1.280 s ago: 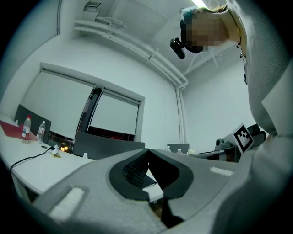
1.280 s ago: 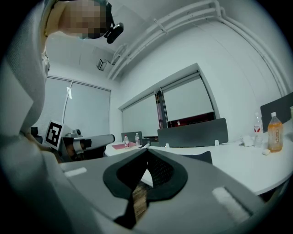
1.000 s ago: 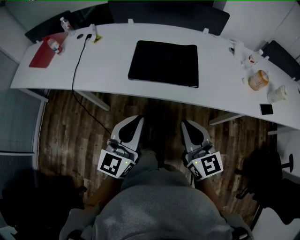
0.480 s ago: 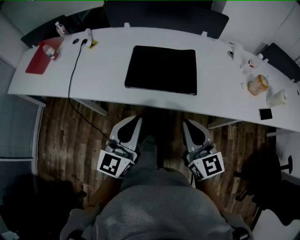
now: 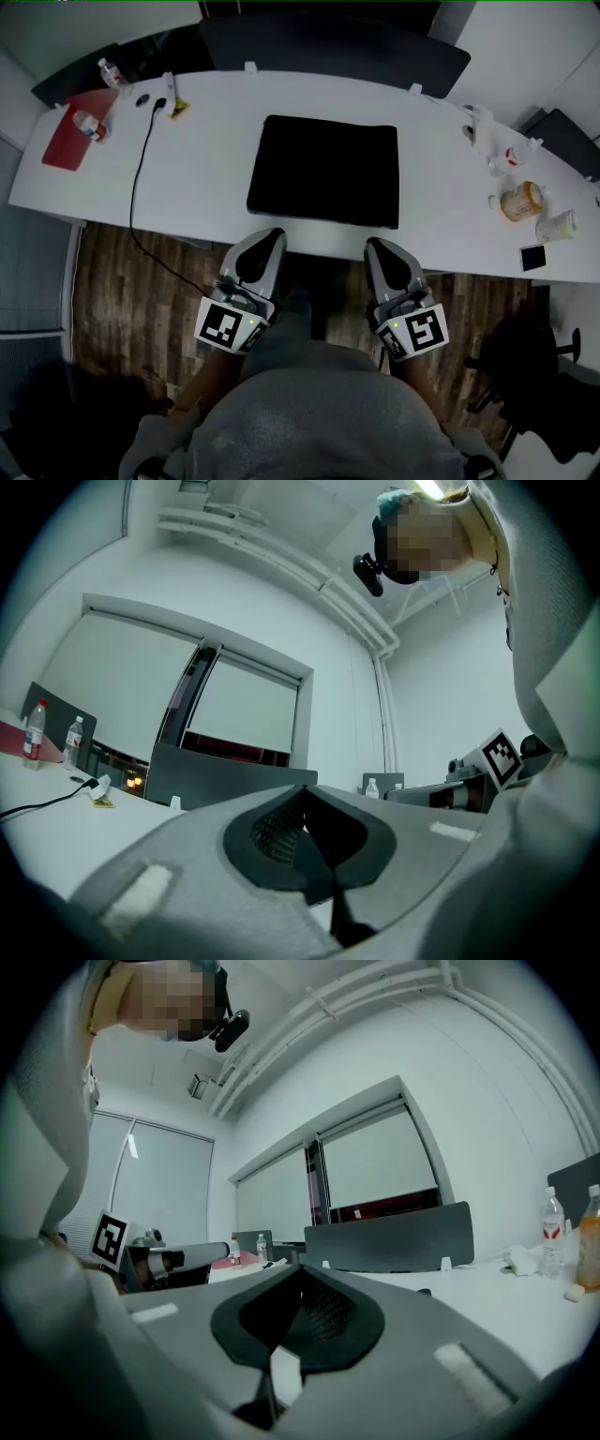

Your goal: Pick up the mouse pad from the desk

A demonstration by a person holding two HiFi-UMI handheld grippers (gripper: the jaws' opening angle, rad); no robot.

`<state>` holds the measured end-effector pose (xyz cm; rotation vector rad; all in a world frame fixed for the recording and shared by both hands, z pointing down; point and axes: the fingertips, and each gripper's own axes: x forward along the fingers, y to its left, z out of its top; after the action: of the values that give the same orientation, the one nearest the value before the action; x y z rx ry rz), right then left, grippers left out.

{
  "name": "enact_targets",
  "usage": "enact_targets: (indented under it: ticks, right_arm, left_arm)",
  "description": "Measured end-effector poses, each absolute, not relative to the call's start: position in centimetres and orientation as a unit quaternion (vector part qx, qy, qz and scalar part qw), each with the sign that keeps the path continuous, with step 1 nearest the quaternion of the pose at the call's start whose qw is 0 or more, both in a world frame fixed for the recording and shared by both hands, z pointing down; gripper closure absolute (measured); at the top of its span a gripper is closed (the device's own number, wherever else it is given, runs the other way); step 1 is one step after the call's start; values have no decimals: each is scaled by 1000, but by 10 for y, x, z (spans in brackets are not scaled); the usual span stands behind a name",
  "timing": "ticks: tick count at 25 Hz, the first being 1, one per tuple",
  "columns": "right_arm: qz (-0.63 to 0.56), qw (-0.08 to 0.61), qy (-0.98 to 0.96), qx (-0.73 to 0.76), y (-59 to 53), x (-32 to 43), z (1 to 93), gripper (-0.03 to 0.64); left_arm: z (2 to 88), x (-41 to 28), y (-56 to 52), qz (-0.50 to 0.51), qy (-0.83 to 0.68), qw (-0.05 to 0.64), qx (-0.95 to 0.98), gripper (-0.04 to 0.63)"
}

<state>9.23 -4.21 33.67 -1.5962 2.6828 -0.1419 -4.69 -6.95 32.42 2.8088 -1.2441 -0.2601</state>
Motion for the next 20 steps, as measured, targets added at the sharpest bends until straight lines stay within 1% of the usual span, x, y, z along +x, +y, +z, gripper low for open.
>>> enact_targets:
  ticks: [13,20]
  right_arm:
    - [-49,5,844,-535,-149,104,338,618]
    - [-50,9,837,-545,-190,112,336,618]
  left_arm:
    - [318,-32,-184,-74,-371,33,925,598]
    - [313,-21,-225,-79,-354,29,931,598]
